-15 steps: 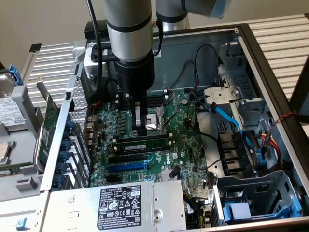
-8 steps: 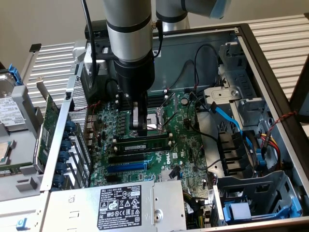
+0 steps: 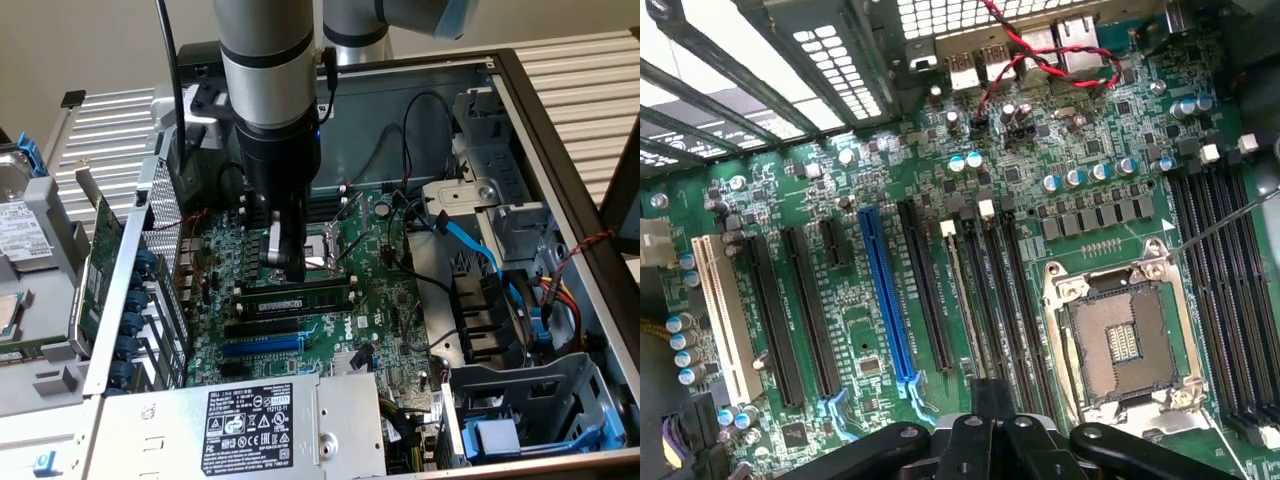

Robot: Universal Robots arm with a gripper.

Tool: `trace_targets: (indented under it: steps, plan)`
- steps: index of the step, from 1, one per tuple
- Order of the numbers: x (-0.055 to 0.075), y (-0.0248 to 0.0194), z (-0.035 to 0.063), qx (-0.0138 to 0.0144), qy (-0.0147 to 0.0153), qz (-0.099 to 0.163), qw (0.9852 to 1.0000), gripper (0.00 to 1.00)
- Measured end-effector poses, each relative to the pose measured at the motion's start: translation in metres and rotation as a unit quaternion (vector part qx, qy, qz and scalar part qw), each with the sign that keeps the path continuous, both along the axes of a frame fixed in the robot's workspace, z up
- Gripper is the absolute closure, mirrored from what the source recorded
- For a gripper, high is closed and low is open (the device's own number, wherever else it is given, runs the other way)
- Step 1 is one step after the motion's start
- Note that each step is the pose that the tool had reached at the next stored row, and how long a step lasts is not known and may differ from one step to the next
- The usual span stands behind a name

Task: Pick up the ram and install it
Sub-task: 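Press down the ram until it locks into place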

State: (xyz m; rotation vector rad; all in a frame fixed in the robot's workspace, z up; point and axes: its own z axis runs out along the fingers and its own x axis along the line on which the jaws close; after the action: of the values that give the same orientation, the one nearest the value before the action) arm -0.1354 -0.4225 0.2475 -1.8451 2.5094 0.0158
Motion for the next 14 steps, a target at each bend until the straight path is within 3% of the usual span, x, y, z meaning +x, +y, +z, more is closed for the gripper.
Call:
trace_targets:
  steps: [4, 8, 14]
  plan:
    - [0.0, 0.0, -0.0001, 0.0, 0.0, -0.029, 0.9996, 0.9]
    - [0.0, 0.0, -0.0003, 0.0, 0.0, -0.059, 0.9982, 0.9]
    - [0.0, 0.0, -0.0005, 0.0, 0.0, -0.107, 0.9943, 0.9]
